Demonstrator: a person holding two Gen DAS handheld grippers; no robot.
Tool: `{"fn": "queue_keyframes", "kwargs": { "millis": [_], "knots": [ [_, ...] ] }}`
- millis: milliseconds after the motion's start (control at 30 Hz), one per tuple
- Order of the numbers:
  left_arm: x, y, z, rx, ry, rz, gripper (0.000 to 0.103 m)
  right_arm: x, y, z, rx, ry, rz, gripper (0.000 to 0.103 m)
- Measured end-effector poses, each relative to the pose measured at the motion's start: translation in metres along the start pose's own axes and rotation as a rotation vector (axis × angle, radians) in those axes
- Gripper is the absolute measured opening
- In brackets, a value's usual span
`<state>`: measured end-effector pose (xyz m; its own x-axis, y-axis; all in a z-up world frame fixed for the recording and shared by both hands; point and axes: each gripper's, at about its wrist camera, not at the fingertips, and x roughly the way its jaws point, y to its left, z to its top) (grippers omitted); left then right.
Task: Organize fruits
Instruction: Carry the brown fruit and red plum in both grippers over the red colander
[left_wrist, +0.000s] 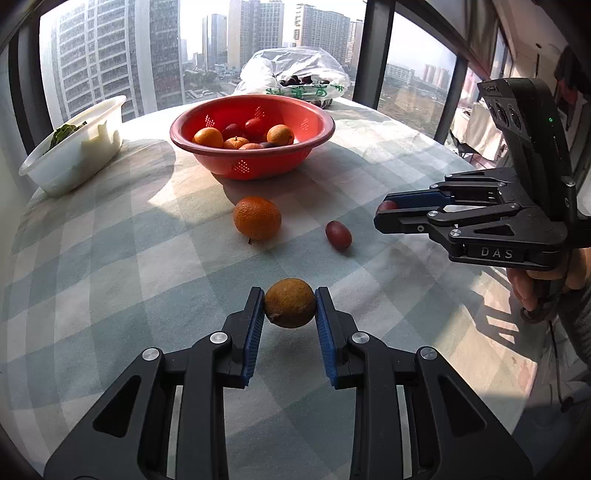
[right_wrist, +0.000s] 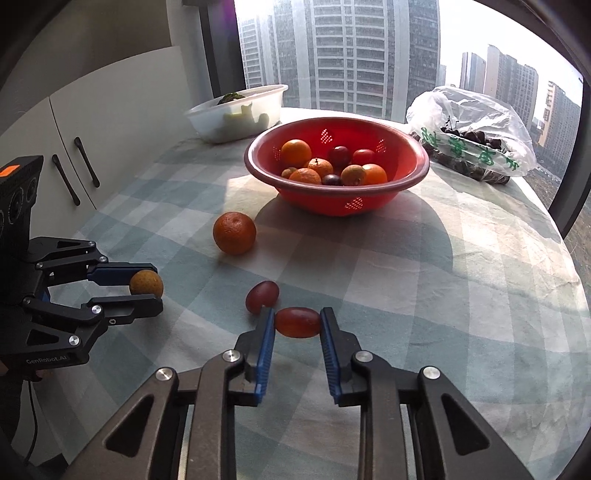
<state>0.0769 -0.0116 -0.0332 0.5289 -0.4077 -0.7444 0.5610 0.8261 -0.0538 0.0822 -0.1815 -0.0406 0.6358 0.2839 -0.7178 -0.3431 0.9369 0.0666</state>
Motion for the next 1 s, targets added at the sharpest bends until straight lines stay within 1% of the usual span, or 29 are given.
{"fn": "queue_keyframes", "kwargs": {
  "millis": [133,233,367,467,567,667,800,1000],
  "knots": [
    [-0.01,0.009,0.024,0.013,-0.039,0.023,0.026,-0.014,-0.019,0.016,0.041,-0.047,-0.011,0.027],
    [-0.013,0.015,0.05,0.035,-0.071,0.038,0.026,-0.022,-0.032,0.033,0.065,-0.082,-0.014,0.027],
    [-0.006,0.021,0.089,0.065,-0.095,0.049,0.026,-0.027,-0.041,0.064,0.077,-0.133,-0.003,0.027],
    [0.007,0.025,0.116,0.077,-0.101,0.048,0.026,-0.019,-0.045,0.09,0.08,-0.152,0.007,0.027],
    [0.028,0.028,0.14,0.097,-0.087,0.054,0.026,-0.002,-0.048,0.109,0.081,-0.139,0.018,0.027],
    [0.055,0.03,0.156,0.114,-0.052,0.054,0.026,0.023,-0.053,0.125,0.083,-0.11,0.012,0.027],
    [0.084,0.035,0.164,0.13,-0.024,0.064,0.026,0.054,-0.061,0.135,0.093,-0.069,0.0,0.027],
    [0.109,0.04,0.168,0.147,-0.006,0.07,0.026,0.084,-0.065,0.141,0.089,-0.032,-0.001,0.027]
  ]
}}
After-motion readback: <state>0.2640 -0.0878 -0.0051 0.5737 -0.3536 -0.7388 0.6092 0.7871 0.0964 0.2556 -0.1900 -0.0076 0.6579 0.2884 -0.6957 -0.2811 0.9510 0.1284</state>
